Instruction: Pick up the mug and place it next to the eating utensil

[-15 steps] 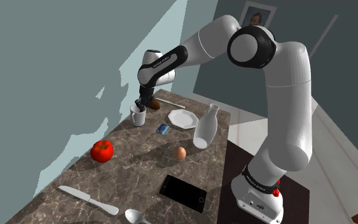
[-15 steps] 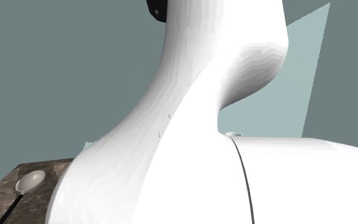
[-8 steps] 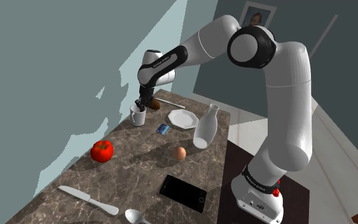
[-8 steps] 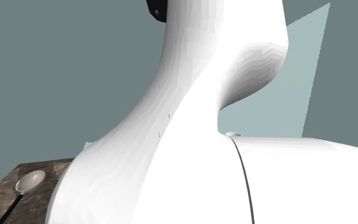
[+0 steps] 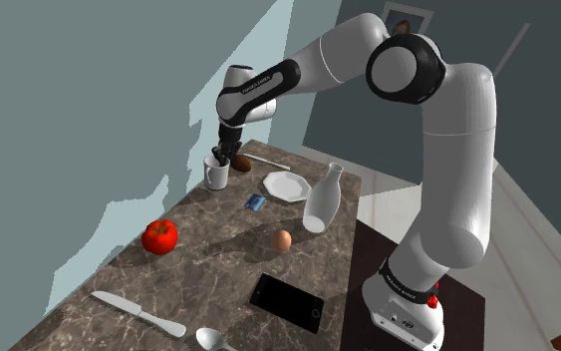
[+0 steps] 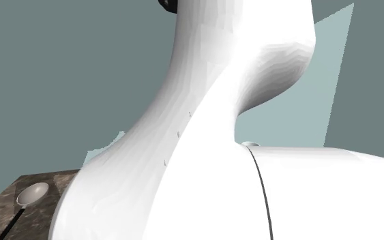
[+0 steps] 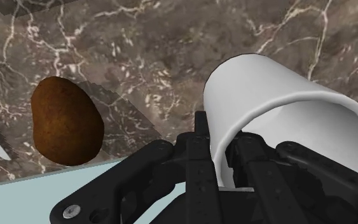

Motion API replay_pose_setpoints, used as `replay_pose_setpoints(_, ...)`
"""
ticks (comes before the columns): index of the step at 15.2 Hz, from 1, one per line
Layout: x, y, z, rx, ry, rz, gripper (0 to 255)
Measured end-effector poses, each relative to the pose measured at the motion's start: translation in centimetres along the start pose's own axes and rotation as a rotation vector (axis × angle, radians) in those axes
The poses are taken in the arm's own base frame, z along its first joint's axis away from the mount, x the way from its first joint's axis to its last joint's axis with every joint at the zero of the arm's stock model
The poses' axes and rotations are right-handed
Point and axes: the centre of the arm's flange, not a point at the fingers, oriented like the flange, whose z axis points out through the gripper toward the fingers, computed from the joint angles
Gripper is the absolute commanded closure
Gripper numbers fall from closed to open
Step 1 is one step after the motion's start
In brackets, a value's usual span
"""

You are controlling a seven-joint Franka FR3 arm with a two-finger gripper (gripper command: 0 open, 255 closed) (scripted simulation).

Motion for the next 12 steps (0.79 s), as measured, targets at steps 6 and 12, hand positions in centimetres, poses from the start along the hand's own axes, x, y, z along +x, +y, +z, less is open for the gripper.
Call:
replay_pose_setpoints(6,0.1,-0.2,-3.2,0.000,0.000,0.000,255)
replay_pose_setpoints(12,0.1,-0.4,-6.3,0.000,0.000,0.000,255)
